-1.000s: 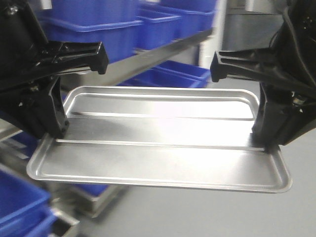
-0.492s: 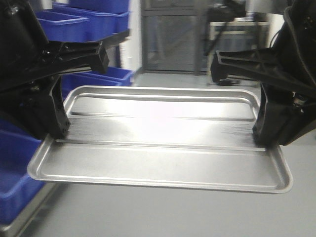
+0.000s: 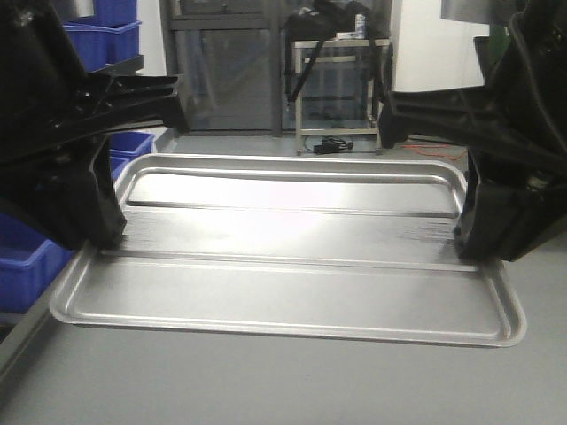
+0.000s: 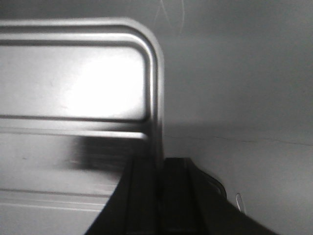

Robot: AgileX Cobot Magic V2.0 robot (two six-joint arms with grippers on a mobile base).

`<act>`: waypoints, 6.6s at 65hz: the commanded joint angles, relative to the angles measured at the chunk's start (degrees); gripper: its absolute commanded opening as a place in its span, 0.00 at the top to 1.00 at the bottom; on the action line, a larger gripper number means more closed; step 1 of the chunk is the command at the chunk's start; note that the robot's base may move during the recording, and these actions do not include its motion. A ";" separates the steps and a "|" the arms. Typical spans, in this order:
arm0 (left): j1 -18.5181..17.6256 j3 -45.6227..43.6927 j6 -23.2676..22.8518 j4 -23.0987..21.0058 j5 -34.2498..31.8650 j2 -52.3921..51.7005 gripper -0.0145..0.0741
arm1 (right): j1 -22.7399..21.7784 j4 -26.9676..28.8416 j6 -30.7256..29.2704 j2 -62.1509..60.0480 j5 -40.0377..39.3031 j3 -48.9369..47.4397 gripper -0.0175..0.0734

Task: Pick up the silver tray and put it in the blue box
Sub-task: 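Hold the tray level in both grippers while the base turns away, then carry the tray with both grippers over to the blue crate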

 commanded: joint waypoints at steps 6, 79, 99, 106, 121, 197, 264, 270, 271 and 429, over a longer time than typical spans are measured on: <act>-0.20 -1.26 -0.10 1.88 0.58 -1.95 0.95 | -0.28 -3.05 -0.09 -1.91 0.47 -1.24 0.74; -0.20 -1.26 -0.10 1.88 0.48 -1.95 0.95 | -0.28 -3.05 -0.09 -1.91 0.47 -1.24 0.74; -0.20 -1.26 -0.10 1.86 0.16 -1.85 0.95 | -0.28 -3.05 -0.09 -1.91 0.47 -1.24 0.74; -0.20 -1.26 -0.10 1.86 0.16 -1.85 0.95 | -0.28 -3.05 -0.09 -1.91 0.47 -1.24 0.74; -0.20 -1.26 -0.10 1.86 0.16 -1.85 0.95 | -0.28 -3.05 -0.09 -1.91 0.47 -1.24 0.74; -0.20 -1.26 -0.10 1.87 0.16 -1.85 0.95 | -0.28 -3.05 -0.09 -1.91 0.47 -1.24 0.74; -0.20 -1.26 -0.10 1.87 0.16 -1.85 0.95 | -0.28 -3.05 -0.09 -1.91 0.47 -1.24 0.74; -0.20 -1.26 -0.10 1.87 0.16 -1.85 0.95 | -0.28 -3.05 -0.09 -1.91 0.47 -1.24 0.74; -0.20 -1.26 -0.10 1.87 0.16 -1.85 0.95 | -0.28 -3.05 -0.09 -1.91 0.47 -1.24 0.74; -0.20 -1.26 -0.10 1.87 0.16 -1.85 0.95 | -0.28 -3.05 -0.09 -1.91 0.47 -1.24 0.74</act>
